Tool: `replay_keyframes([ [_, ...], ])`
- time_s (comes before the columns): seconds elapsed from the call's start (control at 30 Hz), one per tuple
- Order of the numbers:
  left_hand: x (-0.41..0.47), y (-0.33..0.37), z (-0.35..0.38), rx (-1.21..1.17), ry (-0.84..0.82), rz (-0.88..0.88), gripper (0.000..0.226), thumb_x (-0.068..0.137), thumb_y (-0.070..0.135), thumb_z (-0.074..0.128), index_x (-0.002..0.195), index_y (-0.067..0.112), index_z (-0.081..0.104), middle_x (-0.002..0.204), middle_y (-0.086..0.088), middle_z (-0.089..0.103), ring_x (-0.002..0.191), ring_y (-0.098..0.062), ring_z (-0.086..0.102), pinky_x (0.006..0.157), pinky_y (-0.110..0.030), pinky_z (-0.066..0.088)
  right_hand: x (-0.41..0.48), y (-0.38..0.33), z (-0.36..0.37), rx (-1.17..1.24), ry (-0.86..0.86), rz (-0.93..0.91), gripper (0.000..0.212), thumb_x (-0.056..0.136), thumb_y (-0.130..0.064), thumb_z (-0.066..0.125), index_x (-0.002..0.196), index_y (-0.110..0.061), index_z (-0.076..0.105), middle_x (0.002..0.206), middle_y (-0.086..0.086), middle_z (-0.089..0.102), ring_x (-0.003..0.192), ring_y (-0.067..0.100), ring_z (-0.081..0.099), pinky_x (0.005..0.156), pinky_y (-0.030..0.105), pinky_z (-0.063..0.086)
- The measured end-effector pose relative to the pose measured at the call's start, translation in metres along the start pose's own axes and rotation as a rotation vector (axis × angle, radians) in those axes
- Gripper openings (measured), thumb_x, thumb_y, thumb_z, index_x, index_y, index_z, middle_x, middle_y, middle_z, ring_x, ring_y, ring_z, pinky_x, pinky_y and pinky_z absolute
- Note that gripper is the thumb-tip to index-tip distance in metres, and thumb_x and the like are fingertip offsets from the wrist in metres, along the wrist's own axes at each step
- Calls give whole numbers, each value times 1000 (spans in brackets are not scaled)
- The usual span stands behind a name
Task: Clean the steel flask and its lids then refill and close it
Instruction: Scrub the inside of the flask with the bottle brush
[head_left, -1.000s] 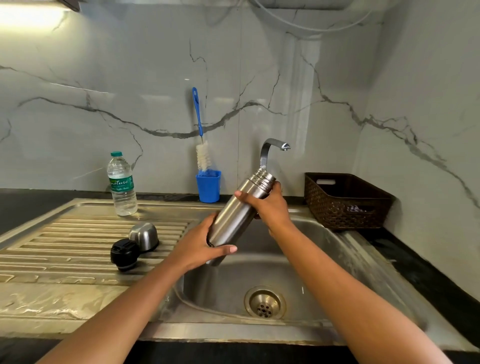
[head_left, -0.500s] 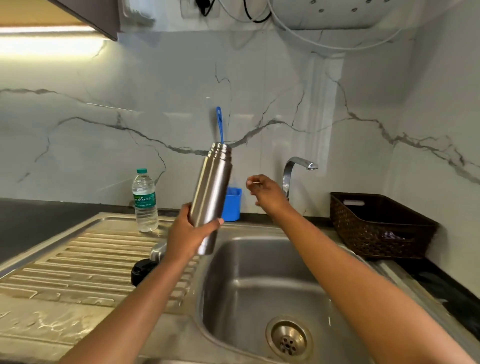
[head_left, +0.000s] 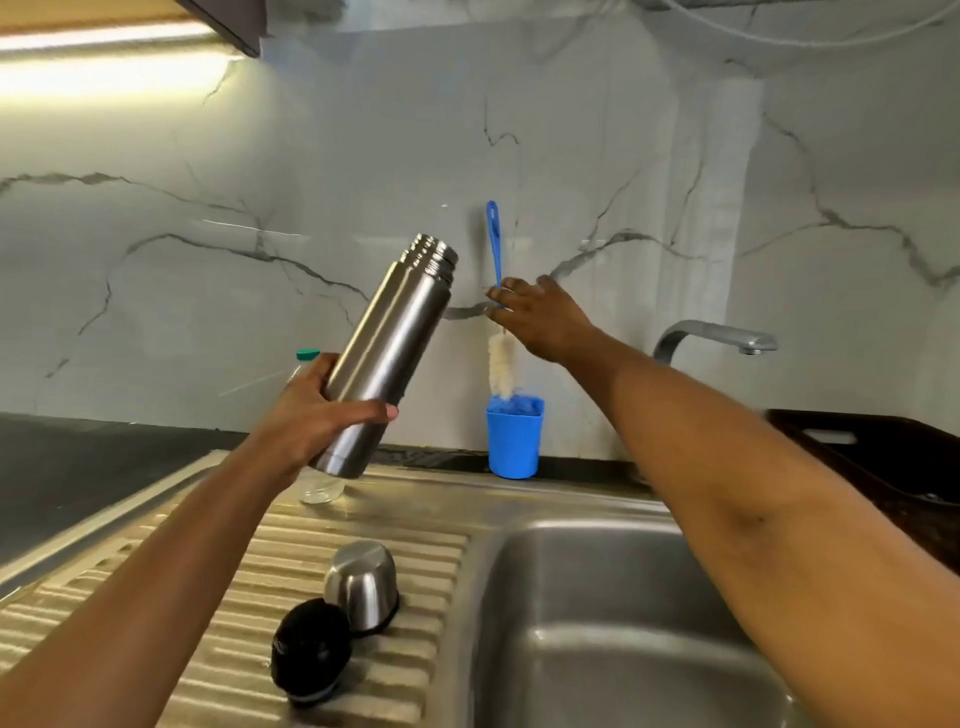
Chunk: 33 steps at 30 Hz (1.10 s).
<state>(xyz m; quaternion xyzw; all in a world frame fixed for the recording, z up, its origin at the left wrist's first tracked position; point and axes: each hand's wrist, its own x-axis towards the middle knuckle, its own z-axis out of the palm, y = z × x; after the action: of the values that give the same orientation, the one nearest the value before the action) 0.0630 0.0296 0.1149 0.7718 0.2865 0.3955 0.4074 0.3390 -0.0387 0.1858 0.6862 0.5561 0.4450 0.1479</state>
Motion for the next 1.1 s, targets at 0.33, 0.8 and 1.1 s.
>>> replay_keyframes([
  [0.33,17,-26,-12,59,-77,-3,78,61,28,86,123,31,39,102,1,53,88,-19,57,60,-29,47,55,12,-11,-258,-211,-23,24,88,-15,60,111,-22,63,120,1,55,121,25,43,103,46,29],
  [0.8,13,-20,-12,37,-62,-10,101,42,43,76,133,26,37,103,0,54,87,-21,57,61,-30,48,21,42,-16,-50,-191,89,12,88,-18,62,96,-27,66,104,3,61,107,24,48,89,37,33],
  [1.1,11,-26,-2,-36,-82,-36,88,51,34,82,127,26,39,99,1,54,85,-19,57,60,-28,45,12,64,-35,-61,-102,175,13,89,-19,62,98,-25,69,100,3,64,109,22,47,88,39,35],
])
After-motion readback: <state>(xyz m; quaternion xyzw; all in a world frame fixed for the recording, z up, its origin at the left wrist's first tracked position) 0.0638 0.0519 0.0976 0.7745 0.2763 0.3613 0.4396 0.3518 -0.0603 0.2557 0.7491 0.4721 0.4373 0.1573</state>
